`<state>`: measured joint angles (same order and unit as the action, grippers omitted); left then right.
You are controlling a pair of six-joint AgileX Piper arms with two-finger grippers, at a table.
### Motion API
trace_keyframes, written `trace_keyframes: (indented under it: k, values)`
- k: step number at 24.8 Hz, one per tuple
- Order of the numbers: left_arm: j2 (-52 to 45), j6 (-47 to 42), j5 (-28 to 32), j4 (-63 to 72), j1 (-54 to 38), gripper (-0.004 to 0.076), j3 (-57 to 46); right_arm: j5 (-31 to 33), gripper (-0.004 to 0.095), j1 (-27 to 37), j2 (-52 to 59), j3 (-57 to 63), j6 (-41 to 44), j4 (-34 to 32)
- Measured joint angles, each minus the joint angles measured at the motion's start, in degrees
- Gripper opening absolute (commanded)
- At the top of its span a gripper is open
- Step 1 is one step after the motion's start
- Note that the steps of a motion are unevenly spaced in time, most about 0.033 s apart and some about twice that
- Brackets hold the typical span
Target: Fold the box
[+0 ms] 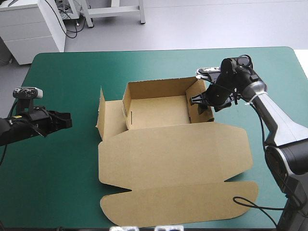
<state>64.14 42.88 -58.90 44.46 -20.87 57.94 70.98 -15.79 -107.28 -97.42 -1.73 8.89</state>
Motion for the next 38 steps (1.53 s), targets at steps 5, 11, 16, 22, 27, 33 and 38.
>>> trace_keyframes:
  k: [5,11,16,22,27,33,38]
  values:
    - [0.0,0.0,0.1,0.0,0.0,-0.0008,0.0,-0.2,0.0433,0.0,-3.1,0.1,0.1,0.0]
    - [0.0,0.0,1.0,0.0,0.0,-0.0008,0.0,-0.3,-0.0008,0.0,-4.1,0.1,-0.7,0.2]
    - [0.0,0.0,1.0,0.0,0.0,-0.0008,0.0,-0.5,-0.0019,0.0,-4.3,0.1,-1.7,-0.5]
    - [0.1,0.0,2.6,0.1,0.0,-0.0008,0.0,-0.4,-0.0019,0.6,2.6,0.1,-4.8,-2.9]
    - [4.1,0.0,3.3,3.9,0.0,-0.0008,0.0,0.0,-0.0019,4.7,14.6,0.1,-7.5,-3.7]
    - [13.0,0.1,4.3,8.9,0.0,-0.0008,1.6,0.8,-0.0019,10.7,27.0,0.1,-11.8,-0.8]
    - [17.8,0.1,1.2,12.9,0.0,-0.0008,1.8,0.8,-0.0019,10.8,28.4,0.1,-14.8,9.3]
